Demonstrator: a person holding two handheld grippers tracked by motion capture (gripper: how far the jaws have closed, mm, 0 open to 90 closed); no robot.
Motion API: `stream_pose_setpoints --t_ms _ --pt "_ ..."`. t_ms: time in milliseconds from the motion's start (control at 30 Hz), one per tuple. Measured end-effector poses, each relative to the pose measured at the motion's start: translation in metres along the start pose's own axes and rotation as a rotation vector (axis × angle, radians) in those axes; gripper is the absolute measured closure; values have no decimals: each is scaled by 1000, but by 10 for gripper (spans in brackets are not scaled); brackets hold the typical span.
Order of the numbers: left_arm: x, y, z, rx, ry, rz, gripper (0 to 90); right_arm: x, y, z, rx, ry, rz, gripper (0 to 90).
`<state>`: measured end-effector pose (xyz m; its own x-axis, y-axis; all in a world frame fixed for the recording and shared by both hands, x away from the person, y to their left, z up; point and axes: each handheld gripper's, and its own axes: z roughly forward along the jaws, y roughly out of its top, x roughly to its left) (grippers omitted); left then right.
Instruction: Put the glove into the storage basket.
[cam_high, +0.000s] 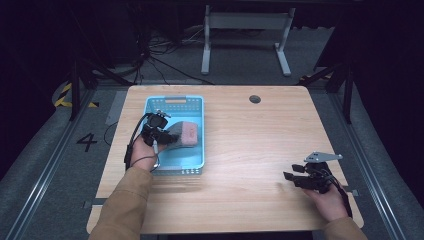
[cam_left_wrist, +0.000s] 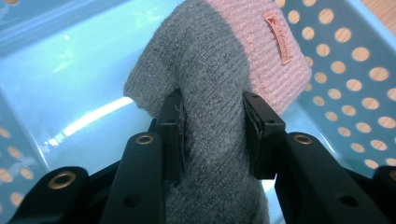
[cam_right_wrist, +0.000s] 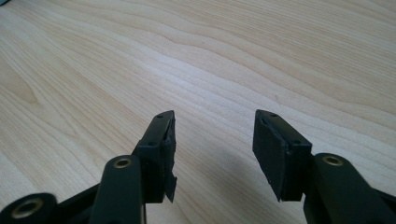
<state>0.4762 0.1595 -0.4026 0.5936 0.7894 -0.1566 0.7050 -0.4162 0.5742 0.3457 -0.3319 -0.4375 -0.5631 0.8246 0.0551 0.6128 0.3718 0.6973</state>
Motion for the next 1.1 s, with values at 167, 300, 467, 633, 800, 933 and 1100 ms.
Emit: stream_pose_setpoints --t_ms 167,300,467,633,800,933,1100 --pt "-2 2 7 25 10 15 640 1 0 0 2 -1 -3 498" --pt "-1 2 14 54 11 1 633 1 0 0 1 0 -2 497" --pt "-2 3 20 77 12 -6 627 1 0 -1 2 0 0 497" --pt "-2 4 25 97 22 -7 625 2 -2 -1 3 -4 -2 496" --pt "-4 6 30 118 32 7 620 3 -3 -2 7 -5 0 496" --pt "-4 8 32 132 40 13 604 2 -5 -4 7 -9 3 496" --pt "-7 10 28 101 113 14 386 2 -5 -6 -2 -14 2 496"
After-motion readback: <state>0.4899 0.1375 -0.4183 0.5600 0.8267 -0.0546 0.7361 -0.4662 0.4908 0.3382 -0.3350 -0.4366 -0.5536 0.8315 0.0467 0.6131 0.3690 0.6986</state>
